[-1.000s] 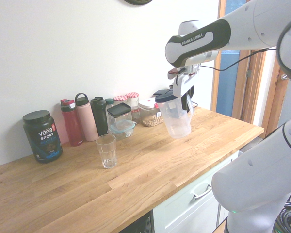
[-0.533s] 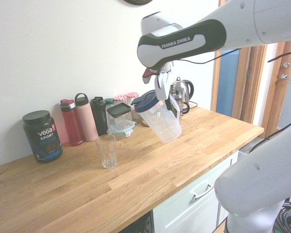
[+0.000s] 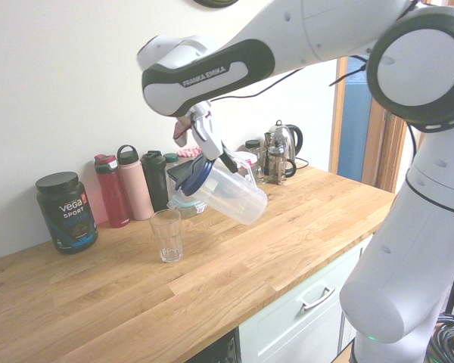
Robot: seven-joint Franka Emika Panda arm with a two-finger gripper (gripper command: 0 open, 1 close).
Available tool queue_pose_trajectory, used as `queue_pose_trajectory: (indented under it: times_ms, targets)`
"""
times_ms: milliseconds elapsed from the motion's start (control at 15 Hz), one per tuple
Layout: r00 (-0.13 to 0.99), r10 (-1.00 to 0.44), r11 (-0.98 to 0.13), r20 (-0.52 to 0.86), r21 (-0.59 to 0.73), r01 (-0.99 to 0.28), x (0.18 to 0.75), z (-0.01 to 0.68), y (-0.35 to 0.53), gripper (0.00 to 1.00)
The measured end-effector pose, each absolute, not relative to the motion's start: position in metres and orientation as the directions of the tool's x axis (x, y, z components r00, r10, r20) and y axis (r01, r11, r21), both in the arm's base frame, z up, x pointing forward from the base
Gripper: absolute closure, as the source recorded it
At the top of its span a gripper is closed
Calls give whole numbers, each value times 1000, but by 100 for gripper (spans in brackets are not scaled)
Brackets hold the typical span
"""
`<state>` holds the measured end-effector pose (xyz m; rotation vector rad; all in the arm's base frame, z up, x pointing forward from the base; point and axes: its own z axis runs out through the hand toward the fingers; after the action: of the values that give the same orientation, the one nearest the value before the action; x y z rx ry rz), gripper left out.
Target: Pour me some water
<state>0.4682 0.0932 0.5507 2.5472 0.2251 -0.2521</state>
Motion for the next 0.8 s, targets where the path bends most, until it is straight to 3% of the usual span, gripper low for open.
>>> queue_pose_trajectory:
  times_ms: [800]
  targets:
    - [955,67,-729,-287,640,244,511,521,131,100]
